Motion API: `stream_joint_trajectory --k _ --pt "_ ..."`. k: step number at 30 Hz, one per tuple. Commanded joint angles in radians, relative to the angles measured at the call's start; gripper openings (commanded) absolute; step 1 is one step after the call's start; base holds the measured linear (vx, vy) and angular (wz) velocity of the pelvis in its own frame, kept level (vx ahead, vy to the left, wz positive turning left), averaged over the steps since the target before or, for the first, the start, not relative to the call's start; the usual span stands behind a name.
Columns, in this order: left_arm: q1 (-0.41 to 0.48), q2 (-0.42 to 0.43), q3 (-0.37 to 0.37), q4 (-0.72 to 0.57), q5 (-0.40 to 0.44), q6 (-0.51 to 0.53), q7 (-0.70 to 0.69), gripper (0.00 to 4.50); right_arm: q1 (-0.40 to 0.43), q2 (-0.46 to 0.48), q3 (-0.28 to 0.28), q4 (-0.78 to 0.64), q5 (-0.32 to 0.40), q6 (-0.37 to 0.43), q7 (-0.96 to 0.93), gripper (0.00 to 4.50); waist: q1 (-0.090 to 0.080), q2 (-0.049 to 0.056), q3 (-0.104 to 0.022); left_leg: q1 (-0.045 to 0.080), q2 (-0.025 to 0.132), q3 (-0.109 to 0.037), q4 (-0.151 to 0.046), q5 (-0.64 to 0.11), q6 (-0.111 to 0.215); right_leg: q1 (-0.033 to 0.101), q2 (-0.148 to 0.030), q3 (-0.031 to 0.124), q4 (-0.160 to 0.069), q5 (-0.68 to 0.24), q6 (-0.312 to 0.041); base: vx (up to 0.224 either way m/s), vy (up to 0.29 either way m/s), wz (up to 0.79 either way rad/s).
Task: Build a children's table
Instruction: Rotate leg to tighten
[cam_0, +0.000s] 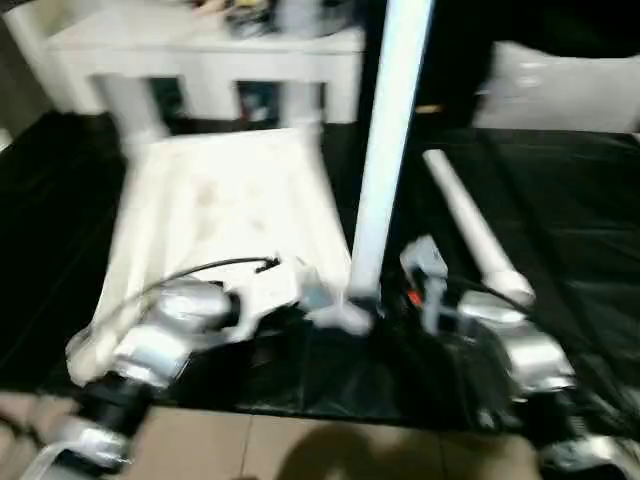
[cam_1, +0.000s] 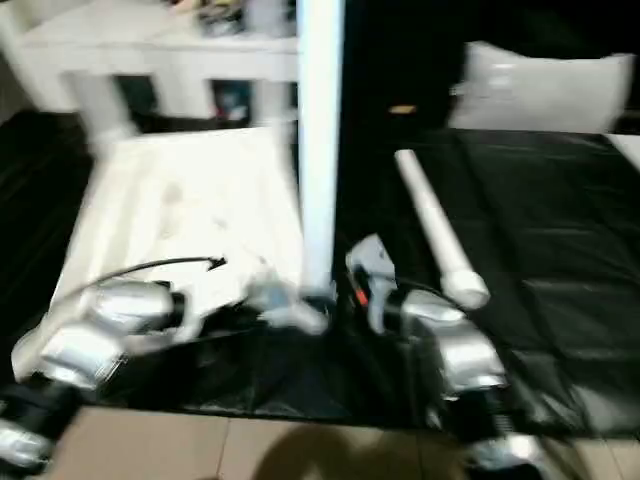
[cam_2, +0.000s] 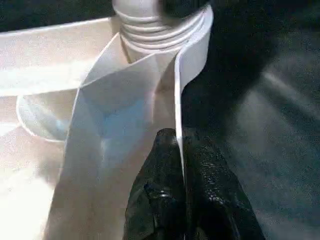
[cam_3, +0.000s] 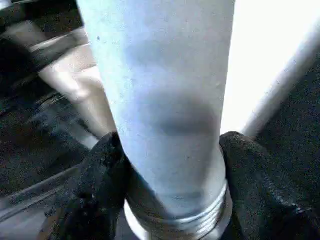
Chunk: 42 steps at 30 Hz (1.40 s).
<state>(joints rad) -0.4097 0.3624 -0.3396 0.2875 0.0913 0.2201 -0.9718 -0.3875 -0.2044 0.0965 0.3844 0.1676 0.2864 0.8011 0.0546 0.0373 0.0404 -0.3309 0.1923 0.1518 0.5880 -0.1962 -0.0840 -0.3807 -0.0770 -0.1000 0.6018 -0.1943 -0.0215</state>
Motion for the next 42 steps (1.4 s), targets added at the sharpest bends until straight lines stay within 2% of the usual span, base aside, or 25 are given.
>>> stream_joint_trajectory --k 1,2,4,6,8,10,11,12,15,18,19,21,22,24,28,29,31,37,38,41,42 --pt "-0.002 -0.101 -0.064 -0.045 -0.018 0.025 0.051 0.00 -0.033 0.067 0.023 0.056 -0.025 0.026 -0.123 2.56 -0.007 0.003 -0.035 0.000 0.017 -0.020 -0.077 -0.417 -0.012 0.029 -0.074 0.026 -0.134 -0.662 -0.022 0.000 0.000 0.00" --pt "-0.007 -0.133 -0.061 -0.043 -0.013 0.043 0.086 0.00 -0.044 0.083 0.019 0.079 -0.046 0.003 -0.175 2.56 -0.015 0.005 -0.039 -0.013 0.023 -0.024 -0.084 -0.401 -0.004 0.038 -0.072 0.027 -0.127 -0.588 -0.038 0.000 0.000 0.00" --pt "-0.017 -0.180 -0.076 -0.046 0.010 0.066 0.122 0.00 -0.066 0.120 -0.001 0.128 -0.080 -0.026 -0.294 2.56 -0.024 0.007 -0.037 -0.013 0.025 -0.025 -0.086 -0.416 0.000 0.034 -0.071 0.025 -0.126 -0.545 -0.059 0.000 0.000 0.00" --pt "-0.021 -0.184 -0.079 -0.044 0.017 0.068 0.126 0.00 -0.067 0.126 -0.005 0.131 -0.073 -0.037 -0.286 2.56 -0.027 0.004 -0.041 -0.014 0.024 -0.024 -0.087 -0.403 0.012 0.037 -0.073 0.030 -0.125 -0.514 -0.073 0.000 0.000 0.00" --pt "-0.032 -0.180 -0.078 -0.036 0.035 0.070 0.139 0.00 -0.061 0.135 -0.018 0.112 -0.053 -0.047 -0.268 3.12 -0.021 0.004 -0.045 -0.014 0.027 -0.018 -0.086 -0.362 0.028 0.036 -0.072 0.042 -0.117 -0.427 -0.107 0.000 0.000 0.00" --pt "-0.039 -0.167 -0.075 -0.031 0.048 0.067 0.145 0.00 -0.053 0.140 -0.032 0.087 -0.034 -0.039 -0.260 3.29 -0.016 0.005 -0.047 -0.017 0.031 -0.015 -0.087 -0.319 0.036 0.038 -0.071 0.048 -0.106 -0.347 -0.139 0.000 0.000 0.00" --pt "-0.040 -0.165 -0.074 -0.031 0.049 0.067 0.145 0.00 -0.052 0.139 -0.033 0.085 -0.033 -0.039 -0.257 3.29 -0.013 0.008 -0.048 -0.014 0.033 -0.012 -0.086 -0.309 0.038 0.035 -0.070 0.050 -0.103 -0.319 -0.155 0.000 0.000 0.00" --pt "-0.039 -0.155 -0.071 -0.033 0.050 0.067 0.143 0.00 -0.046 0.131 -0.032 0.076 -0.032 -0.050 -0.244 3.37 -0.012 0.005 -0.048 -0.014 0.033 -0.010 -0.085 -0.306 0.039 0.035 -0.070 0.051 -0.102 -0.315 -0.161 0.000 0.000 0.00" --pt "-0.033 -0.135 -0.064 -0.039 0.055 0.064 0.134 0.00 -0.033 0.109 -0.029 0.061 -0.027 -0.079 -0.208 3.73 0.003 0.007 -0.053 -0.017 0.032 -0.004 -0.081 -0.253 0.045 0.038 -0.072 0.055 -0.097 -0.267 -0.181 0.000 0.000 0.00" --pt "-0.029 -0.111 -0.059 -0.036 0.054 0.043 0.113 0.00 -0.015 0.067 -0.027 0.042 -0.021 -0.103 -0.151 3.95 0.016 0.005 -0.062 -0.024 0.034 -0.003 -0.075 -0.152 0.060 0.047 -0.071 0.054 -0.080 -0.147 -0.197 0.000 0.000 0.00" --pt "-0.029 -0.100 -0.060 -0.032 0.053 0.026 0.097 0.00 -0.008 0.042 -0.023 0.036 -0.024 -0.128 -0.117 4.08 0.018 0.008 -0.066 -0.027 0.034 -0.003 -0.070 -0.111 0.072 0.047 -0.070 0.054 -0.071 -0.085 -0.210 0.000 0.000 0.00" --pt "-0.029 -0.082 -0.061 -0.023 0.048 0.003 0.073 0.00 0.000 0.007 -0.023 0.028 -0.023 -0.152 -0.067 4.24 0.023 0.012 -0.067 -0.030 0.034 -0.003 -0.067 -0.090 0.086 0.049 -0.069 0.053 -0.067 -0.037 -0.223 0.000 0.000 0.00" --pt "-0.033 -0.056 -0.057 -0.005 0.041 -0.019 0.042 0.00 0.009 -0.041 -0.026 0.012 -0.012 -0.164 0.002 4.32 0.025 0.008 -0.069 -0.030 0.033 -0.001 -0.065 -0.086 0.095 0.049 -0.068 0.052 -0.065 -0.017 -0.228 0.000 0.000 0.00" --pt "-0.037 -0.040 -0.057 0.007 0.037 -0.037 0.026 0.00 0.012 -0.070 -0.026 0.004 -0.007 -0.166 0.040 4.47 0.032 0.010 -0.065 -0.030 0.034 0.001 -0.065 -0.102 0.105 0.046 -0.068 0.053 -0.067 -0.030 -0.233 0.000 0.000 0.00" --pt "-0.050 0.016 -0.058 0.033 0.020 -0.121 -0.051 0.00 0.013 -0.169 -0.001 -0.005 -0.023 -0.206 0.165 4.47 0.037 0.008 -0.060 -0.027 0.034 0.001 -0.069 -0.164 0.086 0.046 -0.069 0.051 -0.079 -0.146 -0.205 0.000 0.000 0.00" --pt "-0.050 0.016 -0.058 0.033 0.020 -0.121 -0.051 0.00 0.013 -0.169 -0.001 -0.005 -0.023 -0.206 0.165 4.47 0.038 0.007 -0.060 -0.029 0.034 0.001 -0.070 -0.168 0.084 0.048 -0.070 0.052 -0.080 -0.169 -0.198 0.000 0.000 0.00" --pt "-0.048 0.052 -0.068 0.029 -0.005 -0.164 -0.137 0.00 0.005 -0.213 0.014 -0.016 -0.001 -0.202 0.264 4.47 0.040 0.001 -0.060 -0.029 0.035 0.002 -0.069 -0.167 0.088 0.048 -0.070 0.051 -0.081 -0.189 -0.195 0.000 0.000 0.00" --pt "-0.057 0.107 -0.100 0.048 -0.007 -0.239 -0.239 0.00 -0.015 -0.257 0.060 -0.016 0.014 -0.214 0.394 4.47 0.049 0.003 -0.062 -0.027 0.039 0.003 -0.065 -0.141 0.103 0.042 -0.069 0.051 -0.072 -0.149 -0.219 0.000 0.000 0.00" --pt "-0.059 0.111 -0.103 0.051 -0.008 -0.246 -0.249 0.00 -0.018 -0.261 0.066 -0.014 0.015 -0.214 0.406 4.47 0.051 0.001 -0.062 -0.026 0.040 0.004 -0.064 -0.144 0.101 0.040 -0.069 0.052 -0.072 -0.149 -0.222 0.000 0.000 0.00" --pt "-0.066 0.118 -0.110 0.062 -0.013 -0.271 -0.275 0.00 -0.025 -0.269 0.082 -0.007 0.012 -0.211 0.444 4.47 0.060 0.002 -0.062 -0.023 0.041 0.004 -0.065 -0.162 0.092 0.037 -0.070 0.054 -0.070 -0.165 -0.223 0.000 0.000 0.00" --pt "-0.068 0.119 -0.111 0.064 -0.014 -0.275 -0.280 0.00 -0.029 -0.266 0.085 0.001 0.010 -0.210 0.450 4.32 0.060 0.000 -0.061 -0.023 0.042 0.005 -0.065 -0.166 0.089 0.038 -0.070 0.054 -0.071 -0.170 -0.221 0.000 0.000 0.00"
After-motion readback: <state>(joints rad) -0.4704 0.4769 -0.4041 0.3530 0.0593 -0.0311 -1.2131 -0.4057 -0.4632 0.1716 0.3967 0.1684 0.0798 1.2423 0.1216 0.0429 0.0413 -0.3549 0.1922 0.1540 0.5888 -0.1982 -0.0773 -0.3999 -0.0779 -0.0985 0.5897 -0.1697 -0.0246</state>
